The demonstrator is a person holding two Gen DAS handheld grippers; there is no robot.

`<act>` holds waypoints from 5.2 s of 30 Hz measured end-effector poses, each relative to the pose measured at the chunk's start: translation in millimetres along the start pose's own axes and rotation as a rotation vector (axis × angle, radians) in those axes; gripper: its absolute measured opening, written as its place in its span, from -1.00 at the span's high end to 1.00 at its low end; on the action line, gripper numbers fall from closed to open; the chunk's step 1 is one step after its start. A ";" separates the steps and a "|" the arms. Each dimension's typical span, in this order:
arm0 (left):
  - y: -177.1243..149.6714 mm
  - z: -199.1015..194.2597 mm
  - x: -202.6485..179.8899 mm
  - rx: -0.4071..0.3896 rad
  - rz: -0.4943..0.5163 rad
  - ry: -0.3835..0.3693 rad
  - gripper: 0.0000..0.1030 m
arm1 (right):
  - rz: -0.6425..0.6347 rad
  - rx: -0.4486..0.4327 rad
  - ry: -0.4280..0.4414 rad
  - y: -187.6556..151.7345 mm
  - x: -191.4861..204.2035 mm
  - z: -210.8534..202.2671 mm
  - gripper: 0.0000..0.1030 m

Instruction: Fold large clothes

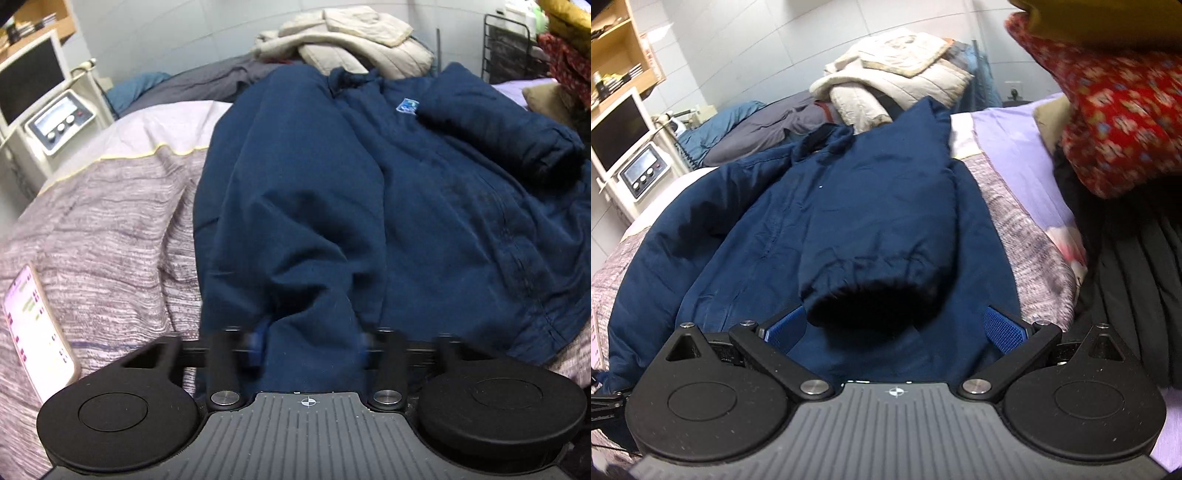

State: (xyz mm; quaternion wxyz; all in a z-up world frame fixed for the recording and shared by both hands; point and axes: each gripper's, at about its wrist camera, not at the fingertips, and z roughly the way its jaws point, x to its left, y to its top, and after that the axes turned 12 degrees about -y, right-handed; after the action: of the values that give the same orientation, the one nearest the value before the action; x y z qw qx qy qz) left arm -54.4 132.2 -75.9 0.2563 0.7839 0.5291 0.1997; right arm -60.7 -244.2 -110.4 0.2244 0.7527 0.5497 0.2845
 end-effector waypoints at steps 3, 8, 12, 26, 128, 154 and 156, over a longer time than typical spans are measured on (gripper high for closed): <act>3.3 -9.5 2.9 -0.043 -0.001 0.047 -0.38 | 0.005 0.006 -0.014 -2.6 -3.1 0.3 -0.98; 32.6 -49.0 45.8 -0.173 -0.009 0.175 -0.22 | 0.022 0.020 -0.017 -2.2 -3.5 3.8 -0.98; 79.8 -85.6 124.6 -0.341 -0.150 0.311 -0.23 | 0.016 0.016 -0.020 -0.3 3.4 5.5 -0.98; 171.3 -10.6 381.6 -0.234 -0.501 0.680 -1.00 | 0.008 -0.015 -0.082 1.5 8.0 -19.0 -0.98; -53.8 3.1 53.9 -0.077 -0.193 -0.008 -1.00 | 0.167 0.167 0.159 -3.1 -93.0 18.1 -0.86; 40.6 -136.0 89.4 -0.540 -0.360 -0.147 -0.29 | 0.341 0.118 0.765 53.5 -34.7 -45.8 0.52; 39.7 -159.9 92.5 -0.535 -0.347 -0.128 -0.28 | 0.341 0.117 0.829 61.8 -32.7 -62.3 0.52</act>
State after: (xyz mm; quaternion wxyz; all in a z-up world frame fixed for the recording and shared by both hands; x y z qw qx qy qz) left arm -85.6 236.6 78.5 0.5161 0.5980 0.5663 0.2352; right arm -67.2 -292.1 -30.2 -0.1076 0.6663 0.4765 0.5633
